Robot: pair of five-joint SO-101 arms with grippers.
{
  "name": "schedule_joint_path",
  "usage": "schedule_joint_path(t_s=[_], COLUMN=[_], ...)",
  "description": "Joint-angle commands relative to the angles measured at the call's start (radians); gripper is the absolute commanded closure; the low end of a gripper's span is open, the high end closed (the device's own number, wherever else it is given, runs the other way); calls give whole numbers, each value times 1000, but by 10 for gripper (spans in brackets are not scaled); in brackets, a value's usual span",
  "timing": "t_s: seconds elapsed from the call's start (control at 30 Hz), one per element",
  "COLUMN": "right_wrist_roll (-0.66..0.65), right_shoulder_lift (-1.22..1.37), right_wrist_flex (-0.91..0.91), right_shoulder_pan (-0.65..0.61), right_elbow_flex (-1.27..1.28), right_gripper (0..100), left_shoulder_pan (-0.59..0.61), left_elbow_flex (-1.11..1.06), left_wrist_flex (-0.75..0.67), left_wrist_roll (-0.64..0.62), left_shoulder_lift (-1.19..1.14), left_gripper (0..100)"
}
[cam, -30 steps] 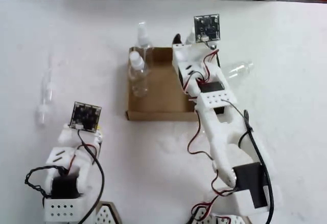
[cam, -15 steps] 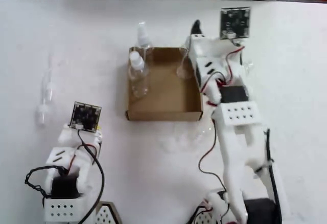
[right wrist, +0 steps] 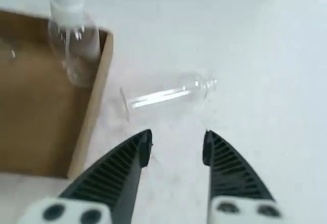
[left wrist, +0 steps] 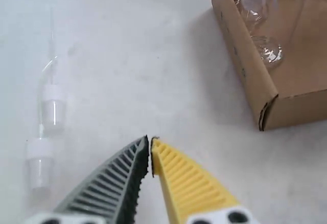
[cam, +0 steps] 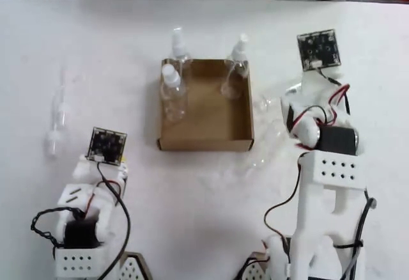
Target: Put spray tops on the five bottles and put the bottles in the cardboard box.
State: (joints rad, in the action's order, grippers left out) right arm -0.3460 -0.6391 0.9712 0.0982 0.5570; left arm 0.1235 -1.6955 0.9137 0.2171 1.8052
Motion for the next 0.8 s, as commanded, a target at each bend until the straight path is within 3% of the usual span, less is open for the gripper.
schedule_joint_path(t_s=[0.0,0.17,0.4,0.77], right_wrist_roll=[-216,-235,-233,-135], right_shoulder_lift=[-31,-31,-16,392], right_wrist_flex=[93,-56,-392,-472], right_shoulder_pan=[48,44,19,-21], right_elbow_flex=[-29,169,367,135], right_gripper=[895,986,972,972], left_shoulder_pan=[-7,-5,-5,-5], left_elbow_flex=[2,2,2,2], left_wrist_flex=[2,5,6,6], left_wrist_roll=[12,12,12,12], left_shoulder_lift=[2,2,2,2], left_gripper=[976,976,976,976])
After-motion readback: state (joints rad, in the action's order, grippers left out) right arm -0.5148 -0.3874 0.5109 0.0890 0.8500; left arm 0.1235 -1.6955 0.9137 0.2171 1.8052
